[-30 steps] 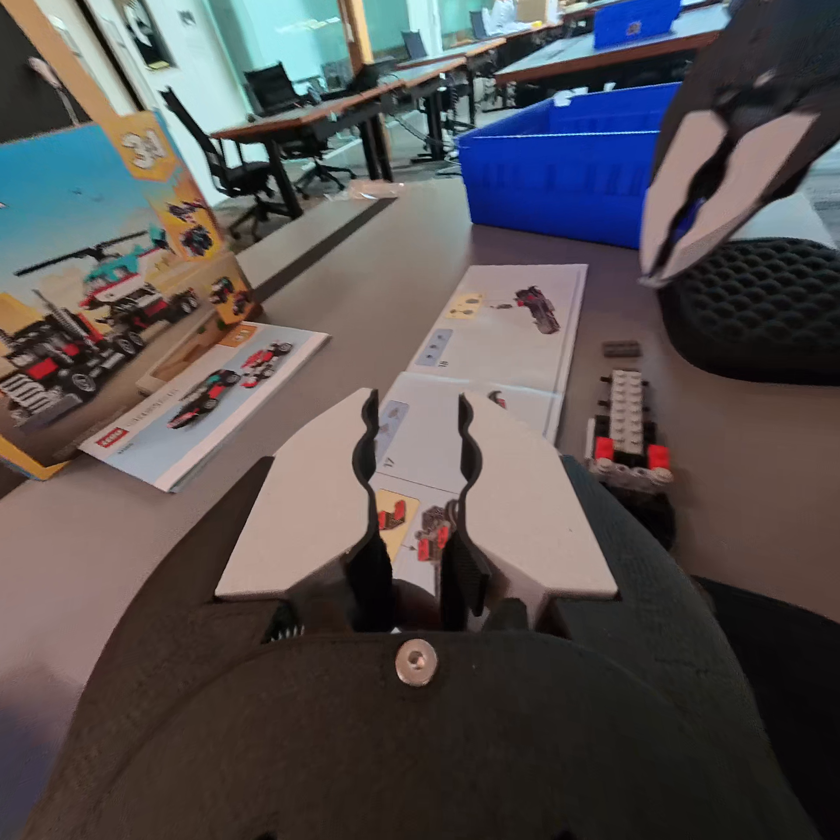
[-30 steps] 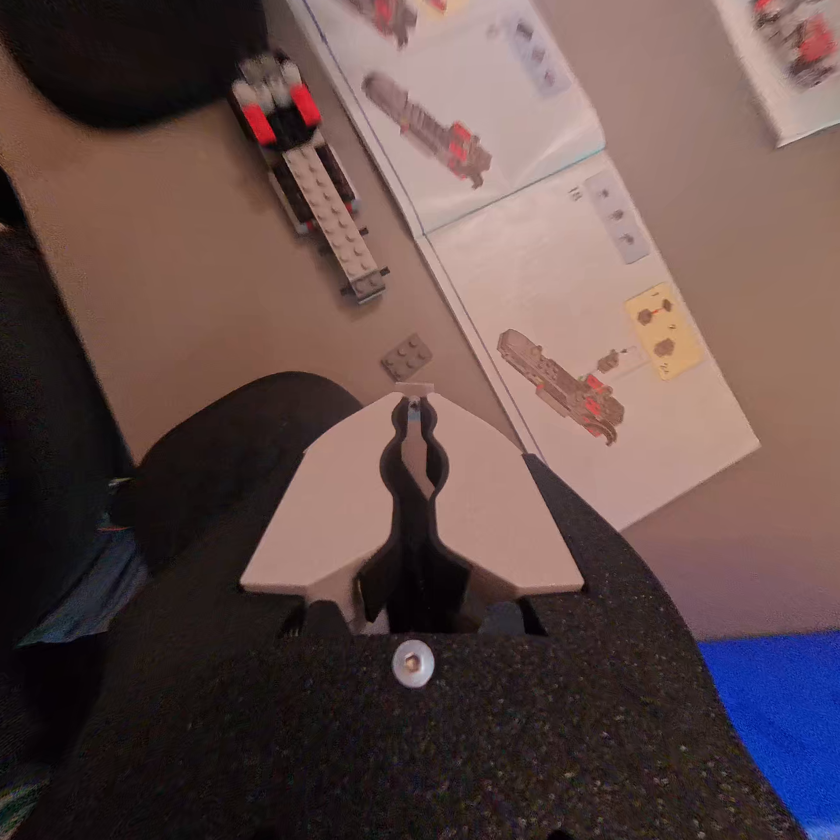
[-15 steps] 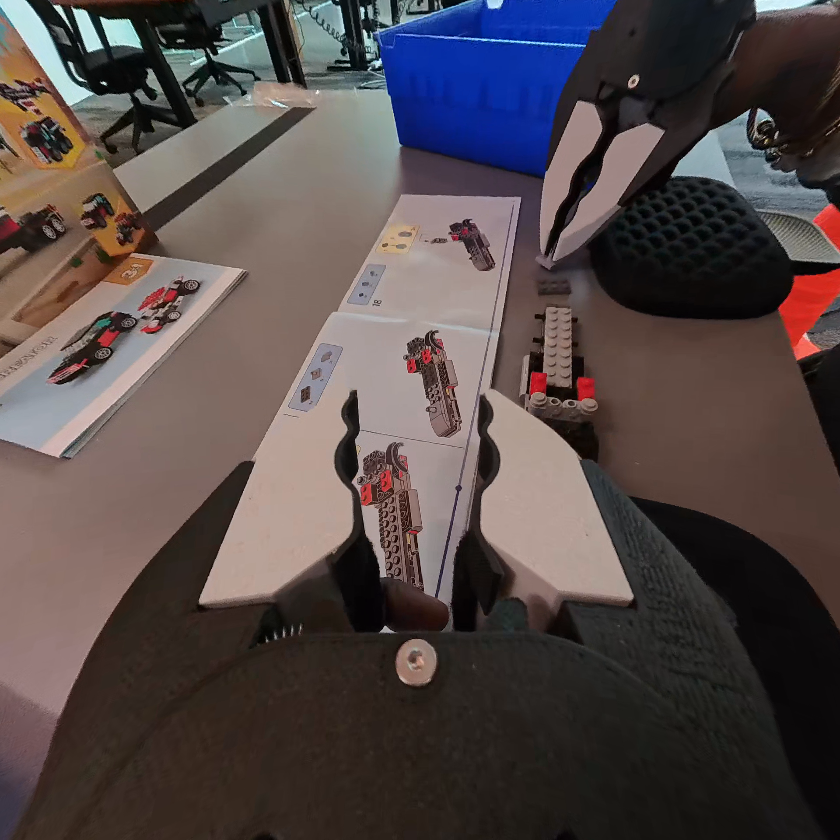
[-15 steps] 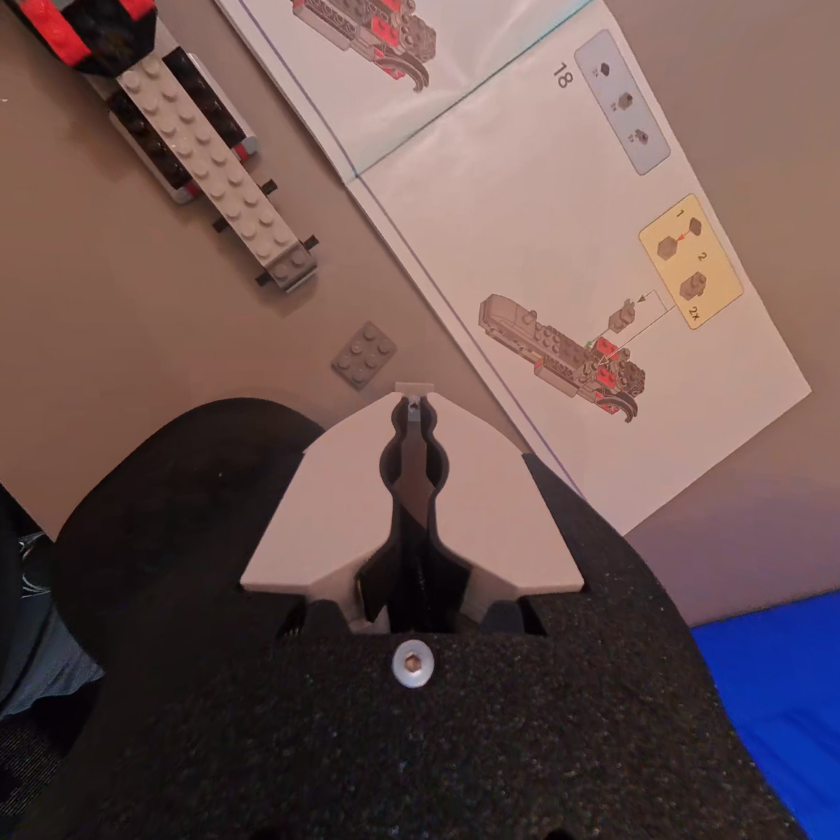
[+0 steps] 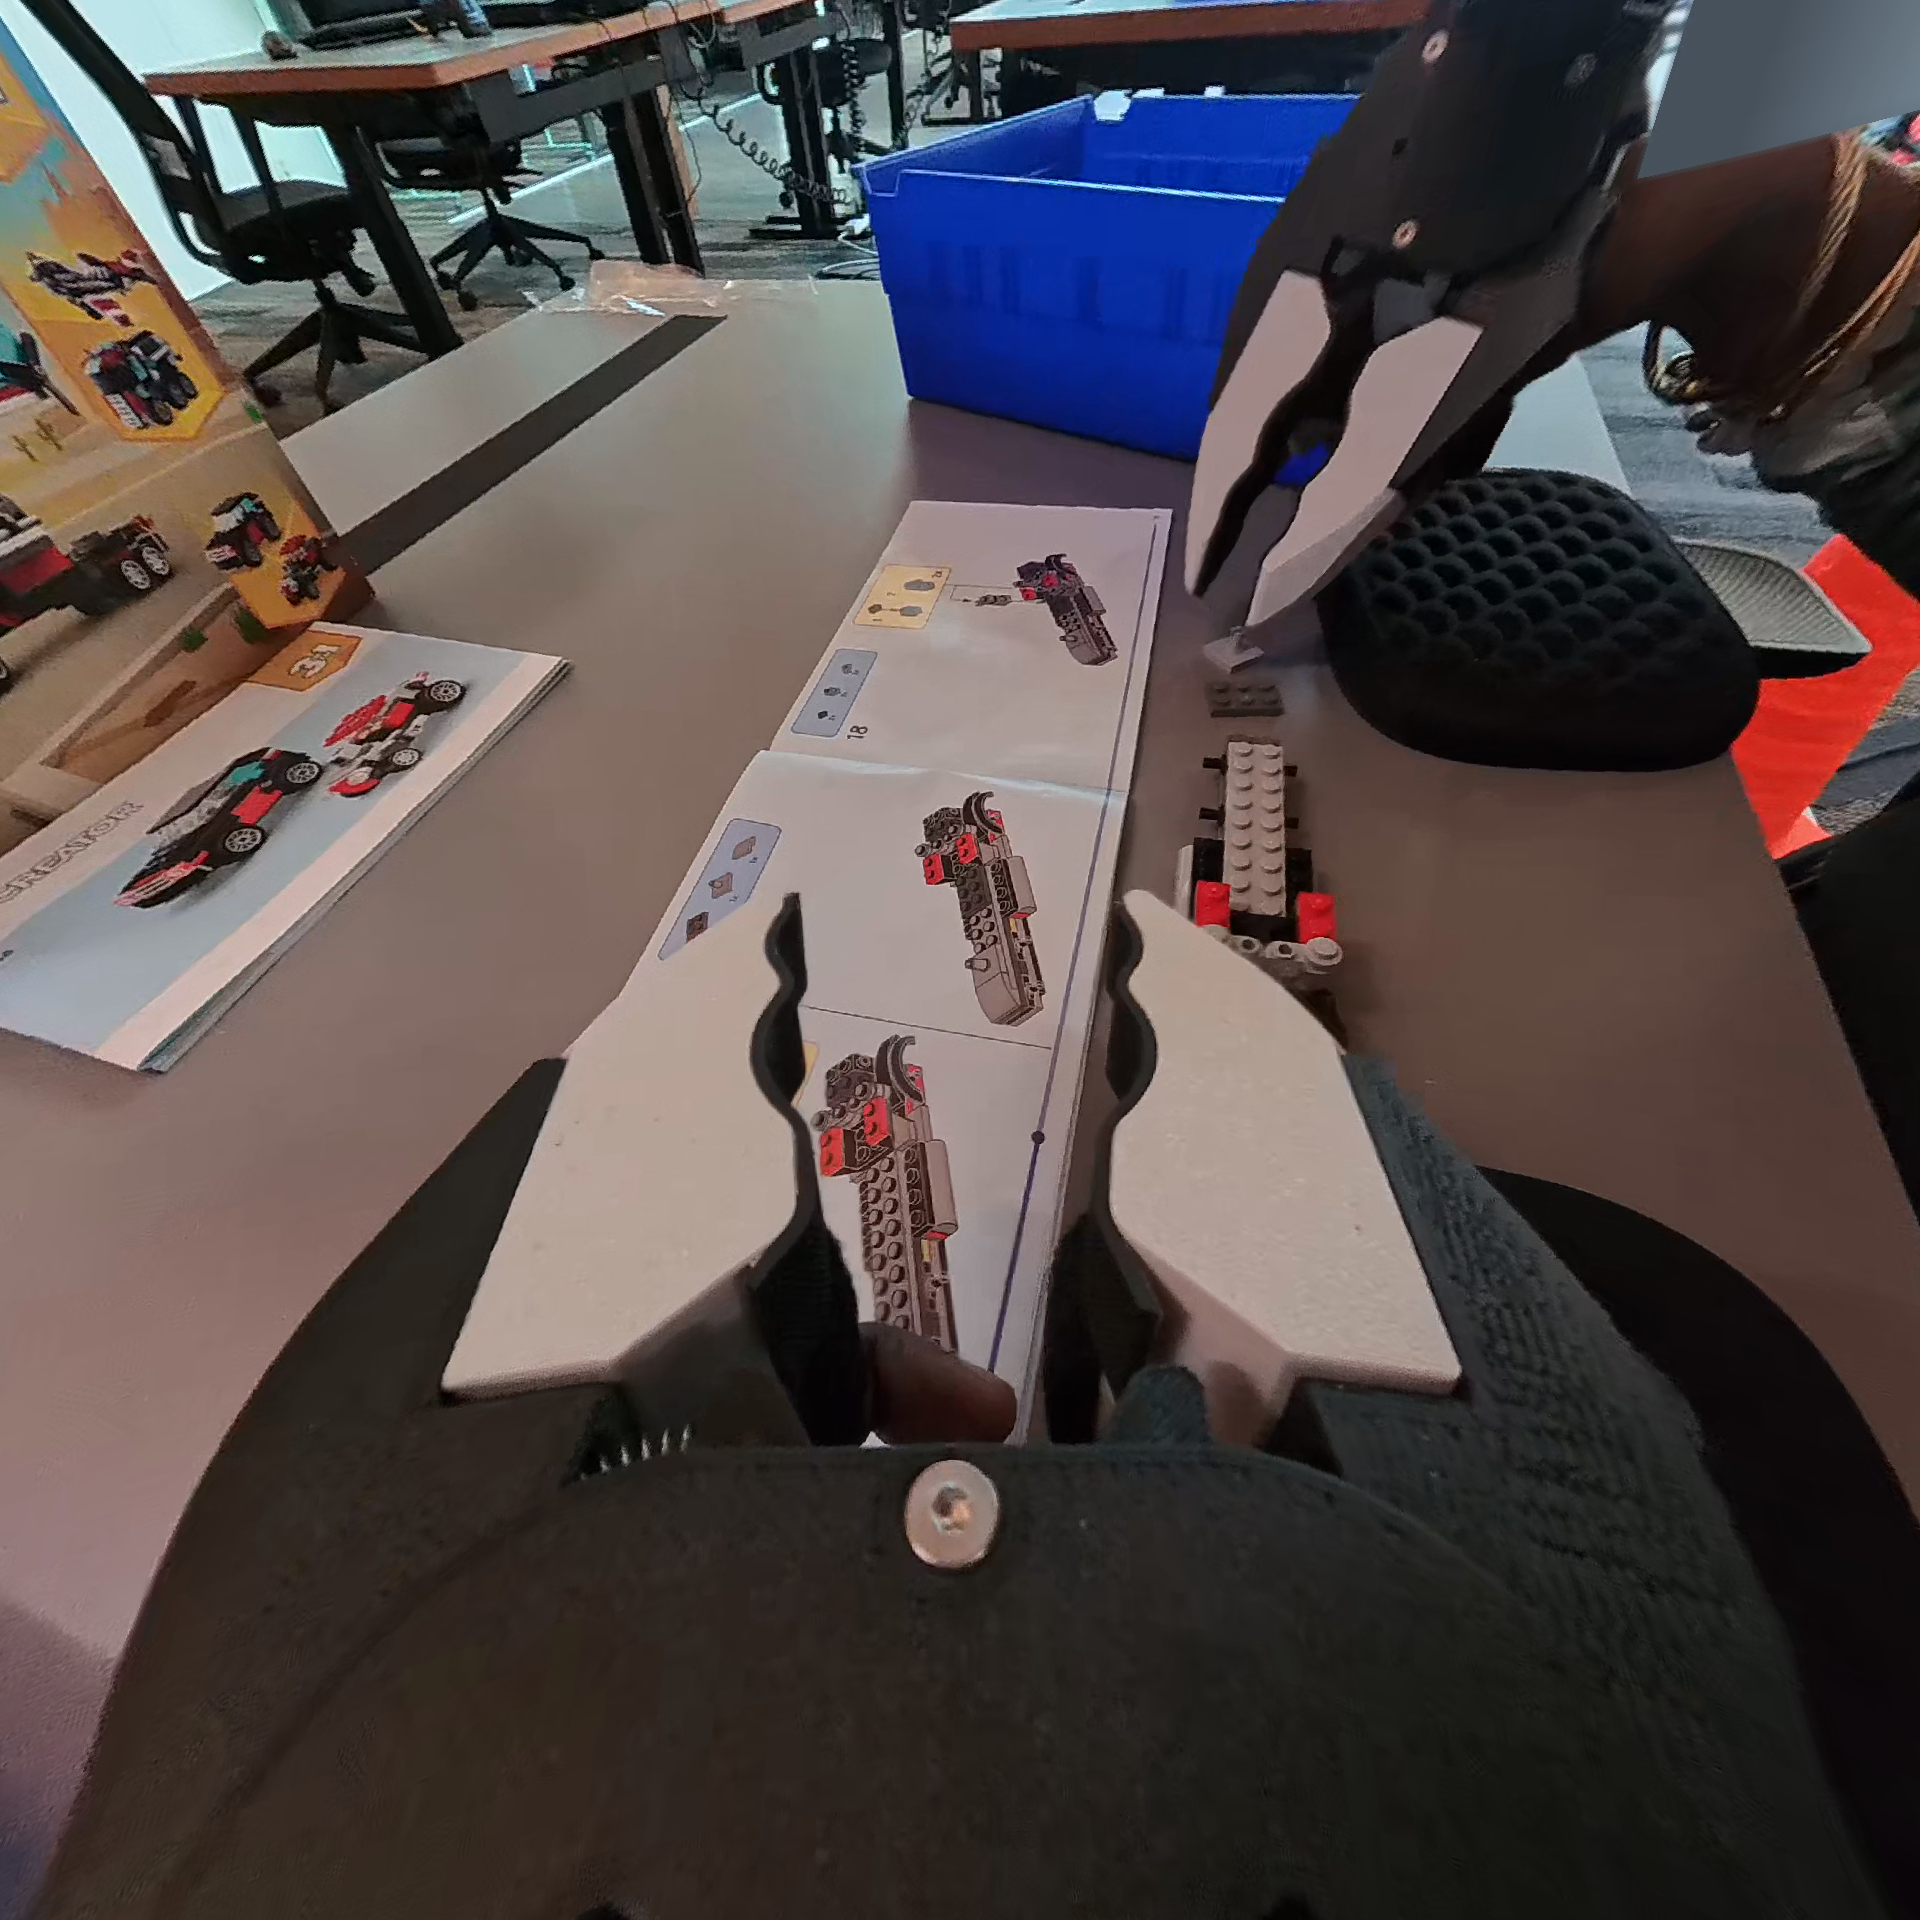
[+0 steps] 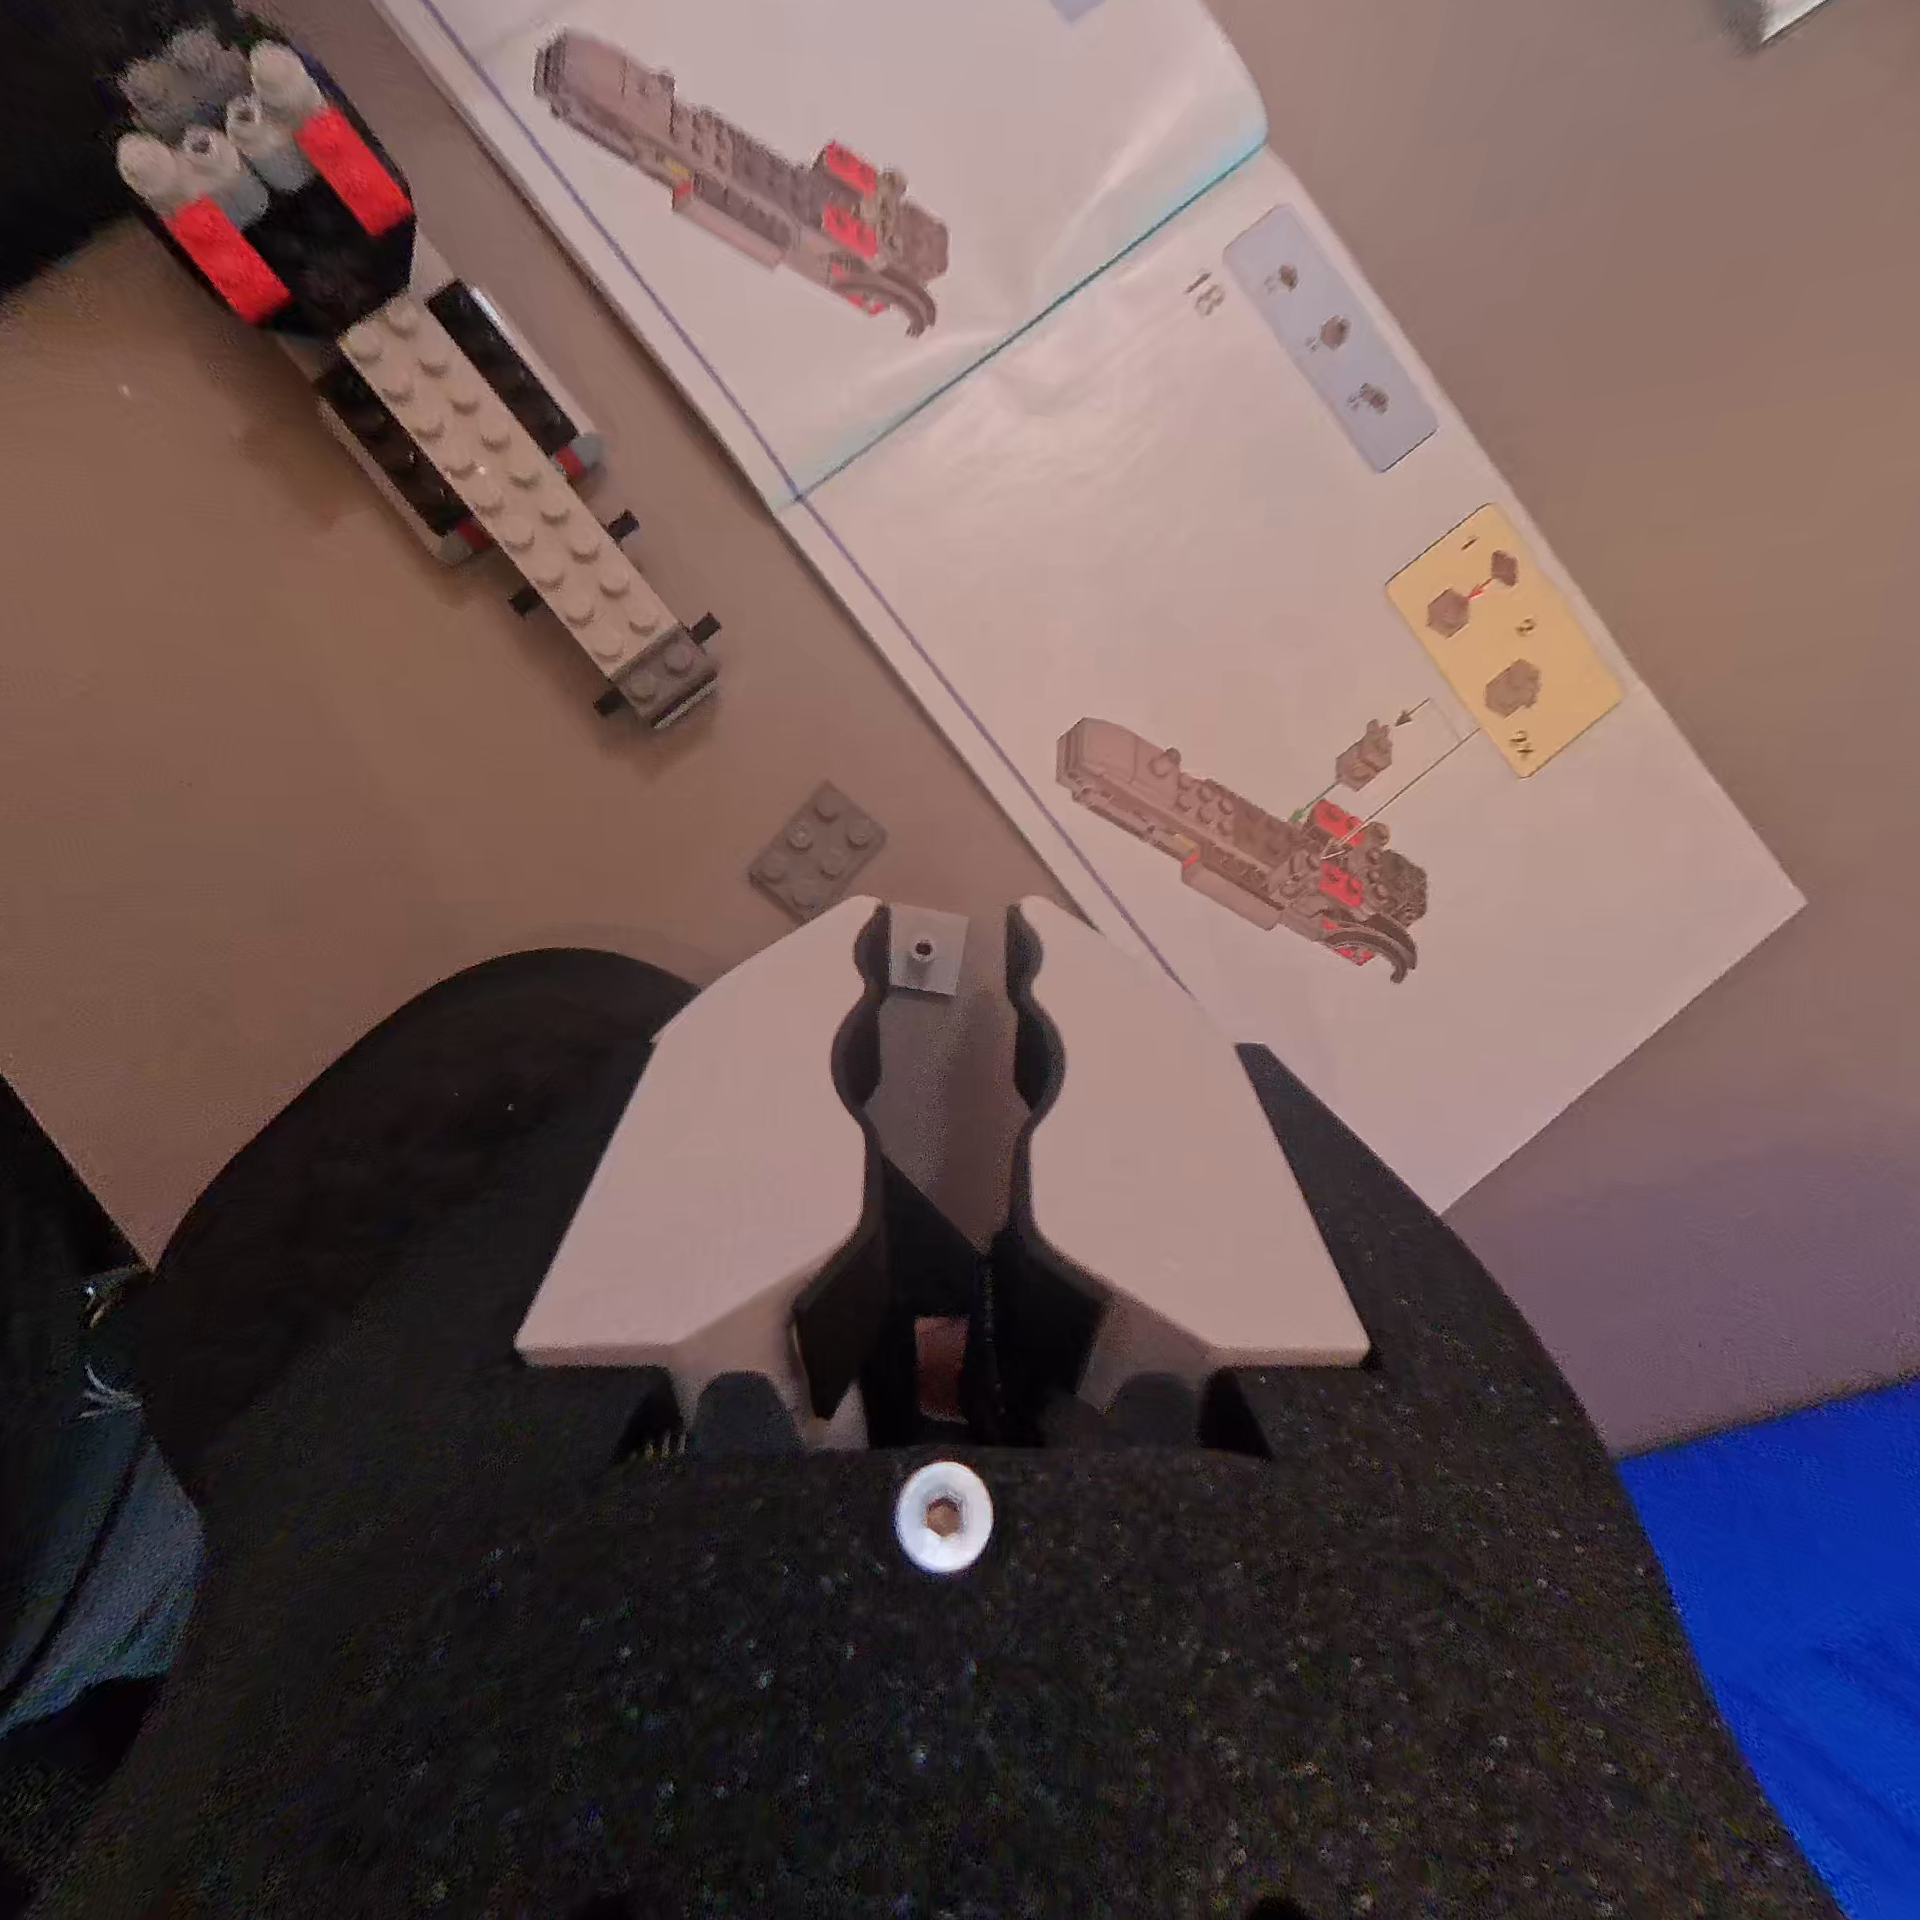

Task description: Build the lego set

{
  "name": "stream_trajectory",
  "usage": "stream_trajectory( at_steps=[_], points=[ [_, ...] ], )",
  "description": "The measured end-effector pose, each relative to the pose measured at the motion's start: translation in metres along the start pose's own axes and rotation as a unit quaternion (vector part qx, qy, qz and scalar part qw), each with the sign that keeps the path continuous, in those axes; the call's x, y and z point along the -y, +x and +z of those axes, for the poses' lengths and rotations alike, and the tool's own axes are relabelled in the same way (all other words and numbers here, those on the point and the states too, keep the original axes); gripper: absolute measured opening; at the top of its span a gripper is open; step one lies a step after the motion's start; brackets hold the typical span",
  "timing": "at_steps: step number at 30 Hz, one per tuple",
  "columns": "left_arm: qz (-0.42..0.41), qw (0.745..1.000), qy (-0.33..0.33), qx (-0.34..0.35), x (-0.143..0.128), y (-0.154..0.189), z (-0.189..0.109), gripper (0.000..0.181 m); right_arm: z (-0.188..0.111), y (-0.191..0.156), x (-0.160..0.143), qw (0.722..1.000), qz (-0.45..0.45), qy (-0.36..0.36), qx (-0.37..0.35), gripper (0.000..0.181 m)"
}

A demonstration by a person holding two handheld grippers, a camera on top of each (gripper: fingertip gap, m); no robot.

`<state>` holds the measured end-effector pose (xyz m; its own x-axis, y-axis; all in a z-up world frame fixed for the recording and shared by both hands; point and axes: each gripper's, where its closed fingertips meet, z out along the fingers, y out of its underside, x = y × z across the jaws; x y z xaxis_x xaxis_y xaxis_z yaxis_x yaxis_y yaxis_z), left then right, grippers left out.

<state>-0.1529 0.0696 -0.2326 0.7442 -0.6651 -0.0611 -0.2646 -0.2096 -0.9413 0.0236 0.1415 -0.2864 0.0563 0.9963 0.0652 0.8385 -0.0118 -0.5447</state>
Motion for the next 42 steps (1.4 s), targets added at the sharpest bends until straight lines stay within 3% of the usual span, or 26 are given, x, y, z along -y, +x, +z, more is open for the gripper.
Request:
stream_trajectory(
  at_steps=[3,10,13,14,15,16,19,22,24,26,28,30,31,35,37,40,42],
  points=[
    [0.004,1.0,-0.008,0.024,-0.003,-0.007,-0.001,0.056,-0.008,0.008,0.012,0.999,0.01,0.046,-0.018,0.048],
    [0.002,0.999,-0.004,0.051,-0.002,-0.016,-0.004,0.056,-0.047,0.03,0.055,0.974,0.039,0.207,-0.078,0.087],
    [0.002,0.999,0.002,0.048,-0.001,-0.015,-0.004,0.051,-0.07,0.04,0.063,0.96,0.05,0.255,-0.1,0.096],
    [0.005,0.999,0.005,0.046,0.0,-0.014,-0.005,0.04,-0.08,0.043,0.064,0.956,0.05,0.268,-0.108,0.085],
    [0.011,0.999,0.007,0.044,0.0,-0.013,-0.005,0.014,-0.092,0.04,0.063,0.954,0.034,0.28,-0.103,0.039],
    [0.016,0.999,0.007,0.043,0.001,-0.013,-0.007,0.0,-0.105,0.037,0.064,0.949,0.011,0.298,-0.101,0.004],
    [0.014,0.998,0.001,0.055,-0.002,-0.017,-0.009,0.0,-0.156,0.057,0.057,0.925,0.011,0.335,-0.179,0.002],
    [0.01,0.997,-0.002,0.076,-0.002,-0.023,-0.009,0.002,-0.217,0.083,0.03,0.899,0.031,0.336,-0.28,0.005],
    [0.014,0.996,-0.002,0.084,-0.002,-0.024,-0.01,0.012,-0.256,0.103,0.003,0.879,0.067,0.322,-0.344,0.013],
    [0.012,0.996,-0.003,0.088,-0.003,-0.025,-0.01,0.026,-0.278,0.115,-0.024,0.878,0.1,0.296,-0.363,0.023],
    [0.012,0.996,-0.004,0.086,-0.004,-0.024,-0.008,0.033,-0.277,0.12,-0.048,0.895,0.129,0.256,-0.341,0.04],
    [0.021,0.996,-0.01,0.087,-0.005,-0.023,-0.006,0.023,-0.265,0.118,-0.071,0.921,0.13,0.196,-0.311,0.003],
    [0.029,0.996,-0.015,0.083,-0.006,-0.022,-0.005,0.001,-0.261,0.118,-0.076,0.927,0.118,0.183,-0.305,0.001],
    [0.045,0.993,-0.024,0.104,-0.008,-0.026,-0.004,0.001,-0.255,0.132,-0.082,0.934,0.097,0.183,-0.29,0.003],
    [0.052,0.989,-0.025,0.139,-0.01,-0.036,-0.006,0.001,-0.243,0.139,-0.088,0.952,0.086,0.148,-0.253,0.013],
    [0.052,0.987,0.003,0.153,-0.004,-0.041,-0.01,0.013,-0.225,0.156,-0.102,0.97,0.064,0.076,-0.222,0.048],
    [0.051,0.986,0.026,0.157,0.002,-0.042,-0.011,0.023,-0.212,0.161,-0.104,0.979,0.056,0.055,-0.19,0.048]
  ],
)
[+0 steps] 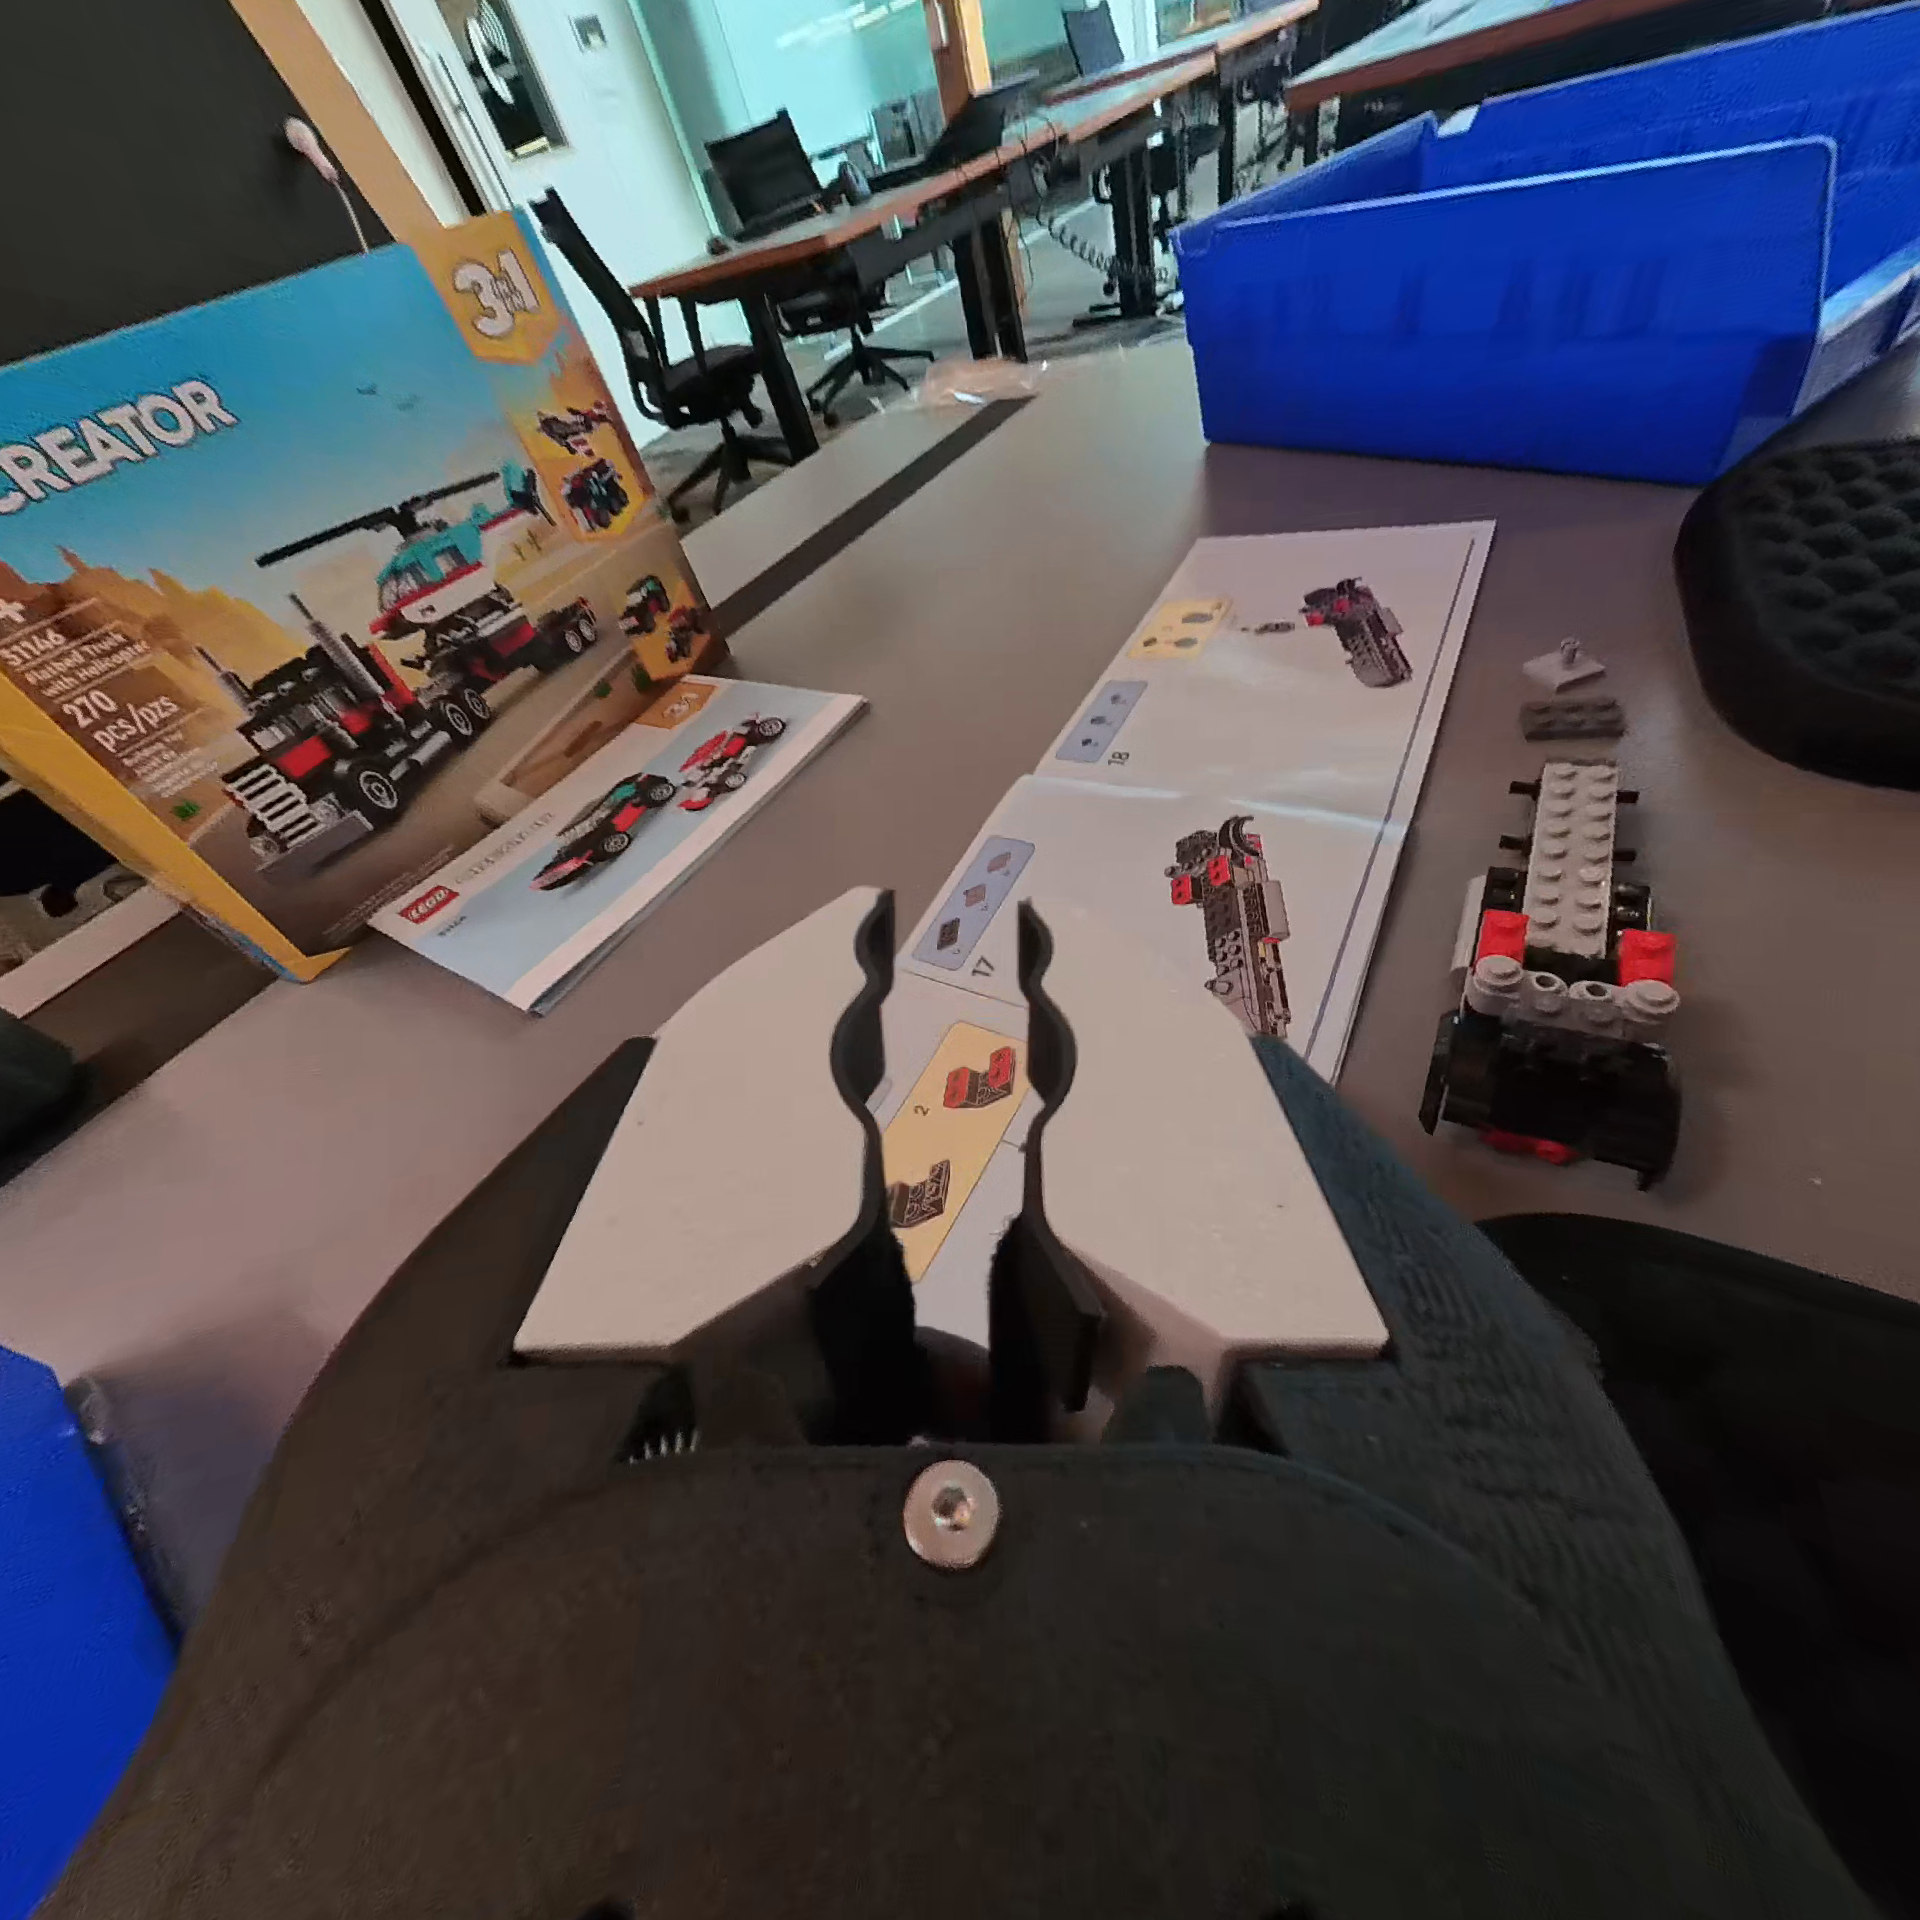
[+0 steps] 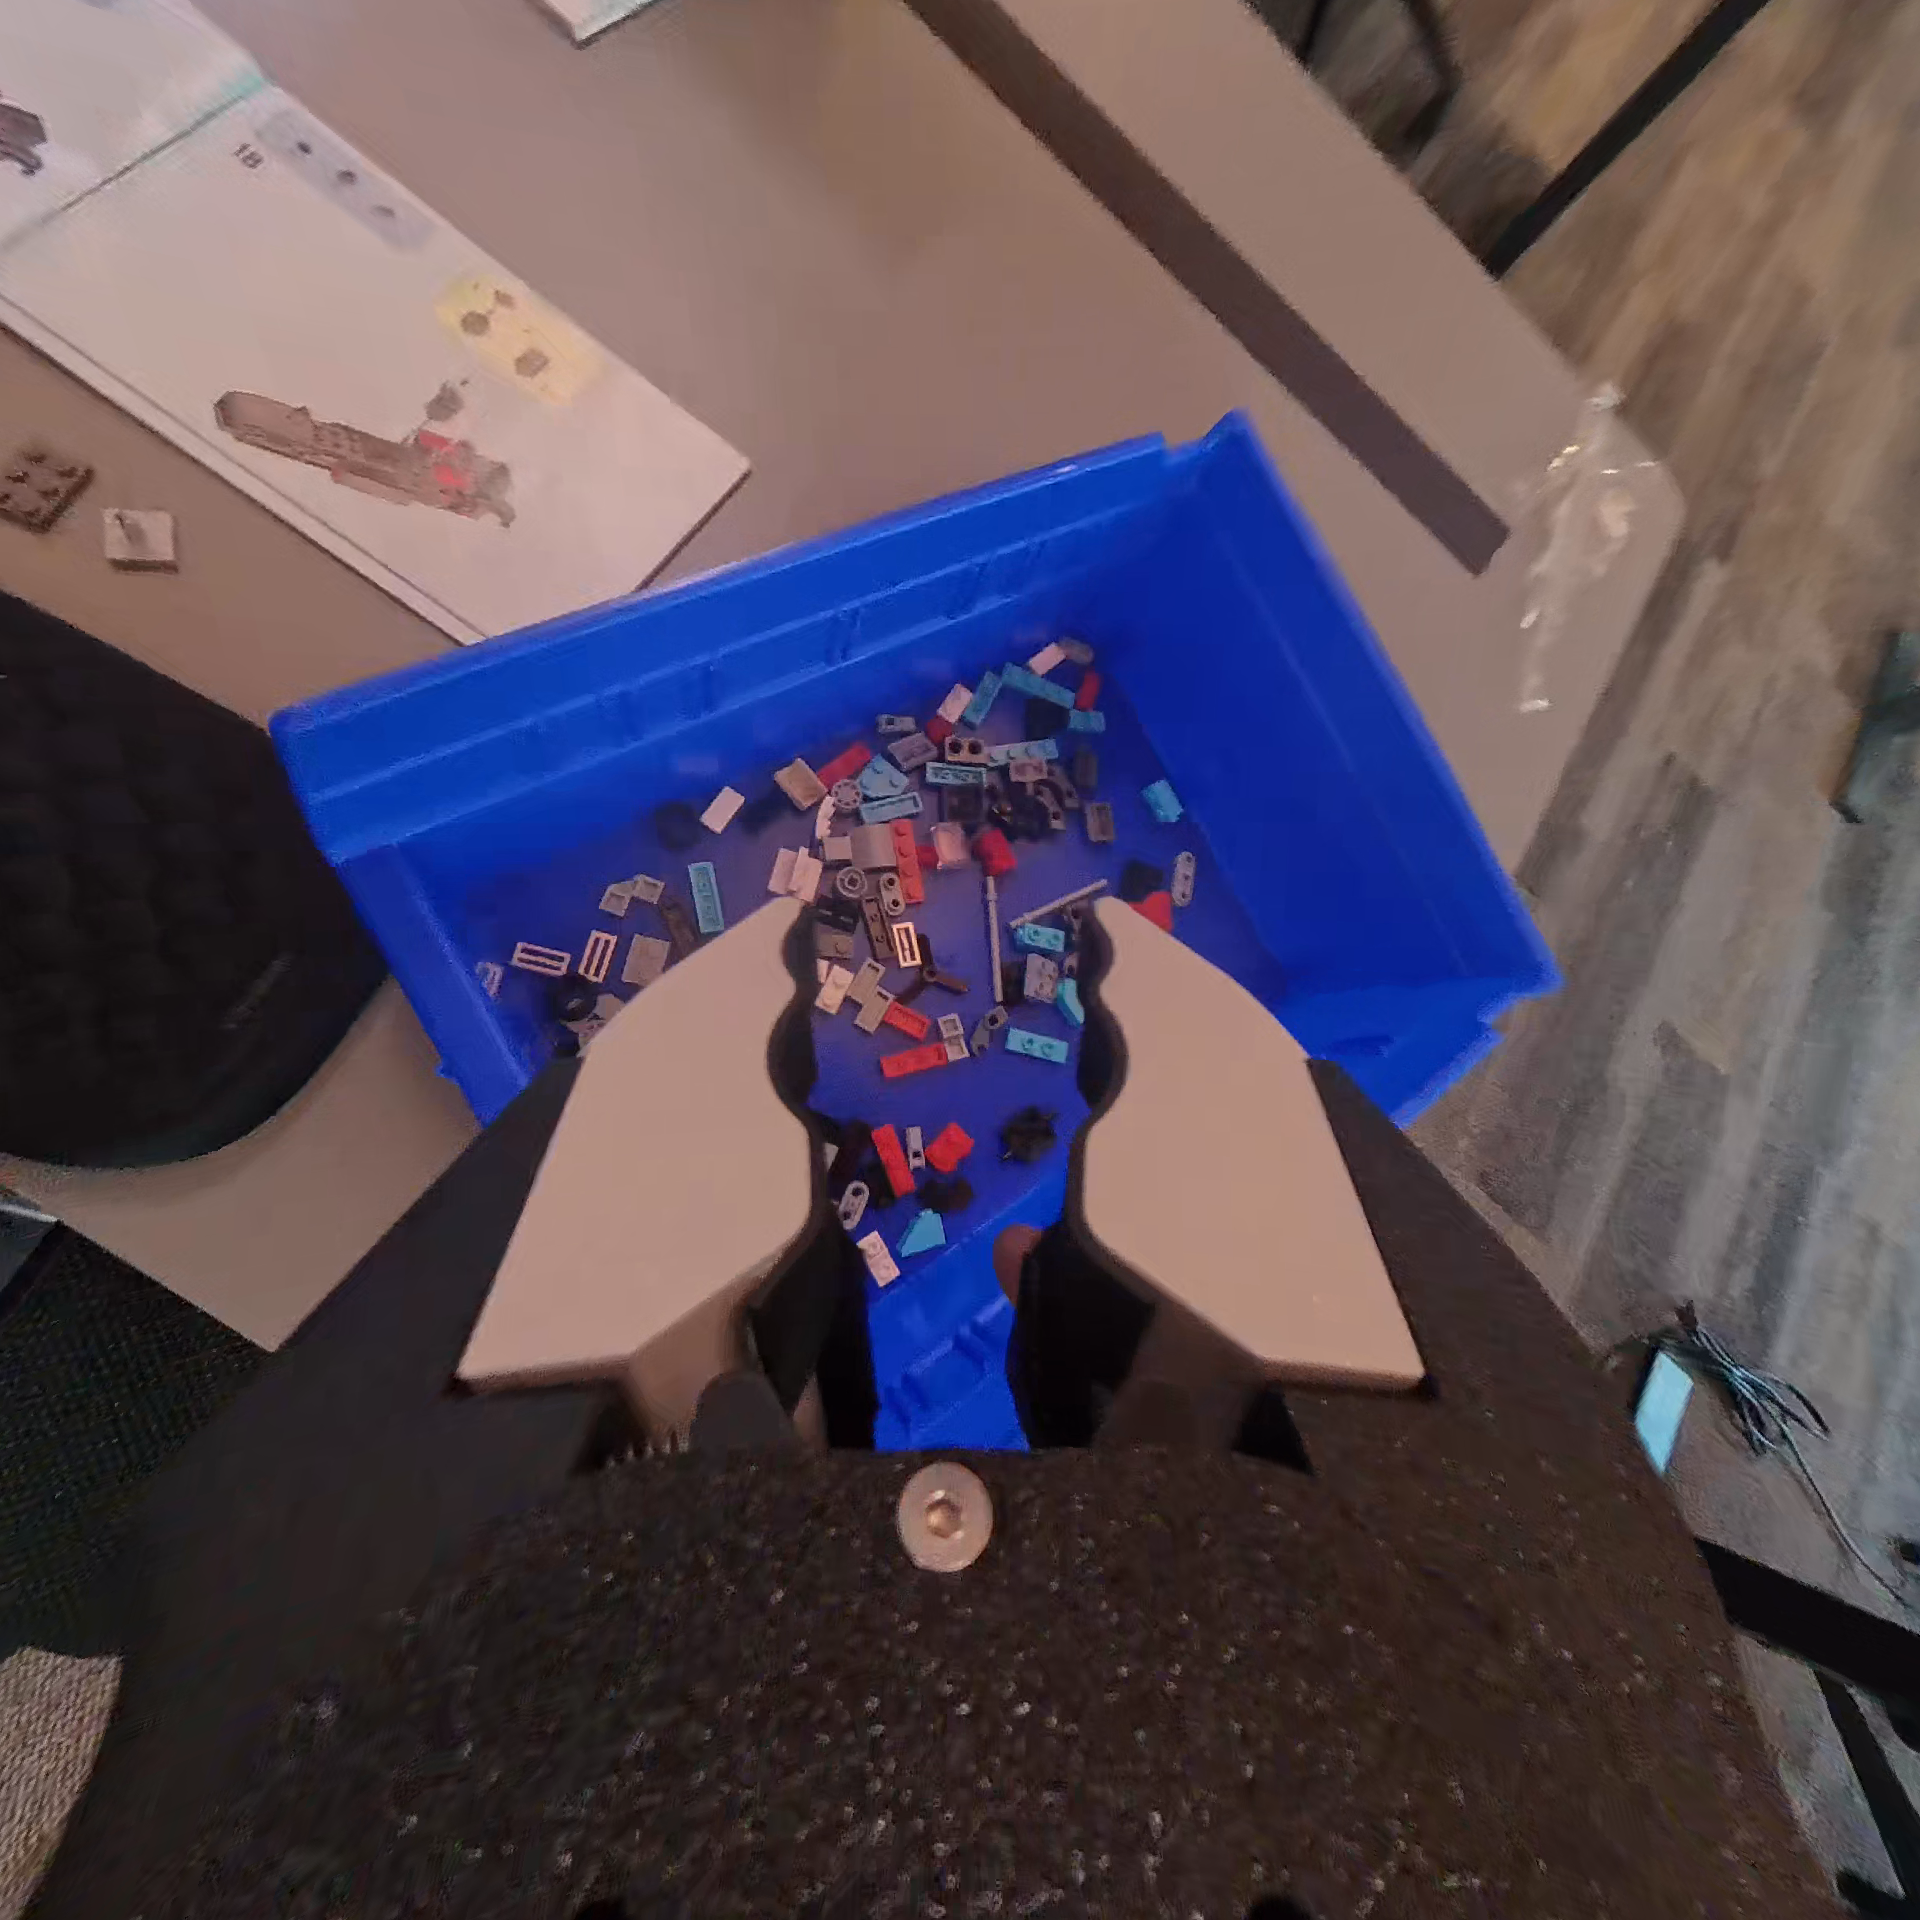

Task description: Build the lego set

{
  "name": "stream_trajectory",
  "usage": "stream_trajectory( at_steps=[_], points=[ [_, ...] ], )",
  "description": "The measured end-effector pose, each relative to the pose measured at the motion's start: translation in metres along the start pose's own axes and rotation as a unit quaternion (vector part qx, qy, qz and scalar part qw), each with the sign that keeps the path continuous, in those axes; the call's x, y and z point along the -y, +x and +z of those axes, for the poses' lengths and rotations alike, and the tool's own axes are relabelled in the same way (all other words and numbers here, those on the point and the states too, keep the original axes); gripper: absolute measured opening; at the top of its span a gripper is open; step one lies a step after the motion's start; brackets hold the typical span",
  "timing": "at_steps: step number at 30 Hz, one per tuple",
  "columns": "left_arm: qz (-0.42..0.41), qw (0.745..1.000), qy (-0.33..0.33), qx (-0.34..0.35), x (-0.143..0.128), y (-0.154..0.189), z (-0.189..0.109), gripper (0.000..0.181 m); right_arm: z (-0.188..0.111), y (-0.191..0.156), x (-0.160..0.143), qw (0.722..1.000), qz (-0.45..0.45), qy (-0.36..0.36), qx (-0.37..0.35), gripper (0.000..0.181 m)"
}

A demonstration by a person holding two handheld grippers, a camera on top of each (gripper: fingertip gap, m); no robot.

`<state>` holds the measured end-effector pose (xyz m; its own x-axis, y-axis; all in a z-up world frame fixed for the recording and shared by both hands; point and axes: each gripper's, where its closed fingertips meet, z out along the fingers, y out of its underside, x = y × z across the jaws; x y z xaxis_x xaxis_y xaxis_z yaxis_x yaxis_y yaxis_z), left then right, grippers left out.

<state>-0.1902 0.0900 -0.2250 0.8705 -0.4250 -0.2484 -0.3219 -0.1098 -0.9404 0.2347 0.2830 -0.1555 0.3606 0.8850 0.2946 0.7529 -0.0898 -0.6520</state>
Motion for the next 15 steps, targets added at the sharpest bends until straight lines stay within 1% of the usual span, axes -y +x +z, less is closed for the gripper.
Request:
stream_trajectory(
  at_steps=[2,3,5,6,7,8,9,10,13,15],
  points=[
    [0.003,1.0,0.012,0.003,0.002,0.0,0.0,0.029,0.01,-0.001,0.002,1.0,0.002,0.006,0.027,0.04],
    [0.004,1.0,0.016,0.004,0.003,0.0,0.0,0.031,0.015,-0.001,0.002,0.999,0.006,0.006,0.038,0.038],
    [0.002,1.0,0.02,0.01,0.002,-0.001,0.001,0.042,0.023,-0.001,-0.003,0.999,0.02,-0.01,0.047,0.037],
    [0.002,1.0,0.017,0.016,0.001,-0.003,0.002,0.043,0.026,-0.002,-0.008,0.998,0.021,-0.021,0.055,0.024],
    [0.004,1.0,0.011,0.019,-0.001,-0.004,0.003,0.039,0.029,-0.006,-0.011,0.997,0.019,-0.026,0.067,0.009],
    [0.009,1.0,0.003,0.014,-0.004,-0.003,0.004,0.016,0.031,-0.011,-0.013,0.996,0.016,-0.028,0.08,0.005],
    [0.014,1.0,0.0,0.007,-0.005,-0.001,0.004,0.005,0.033,-0.016,-0.015,0.995,0.013,-0.031,0.093,0.003],
    [0.015,1.0,0.0,0.002,-0.005,0.0,0.005,0.001,0.034,-0.019,-0.018,0.994,0.01,-0.037,0.098,0.003],
    [0.005,1.0,0.0,-0.008,-0.006,0.002,0.006,0.001,0.038,-0.021,-0.024,0.994,0.004,-0.046,0.096,0.004],
    [0.003,1.0,-0.007,-0.005,-0.009,0.0,0.007,0.001,0.042,-0.022,-0.022,0.994,0.008,-0.041,0.098,0.005]
  ],
)
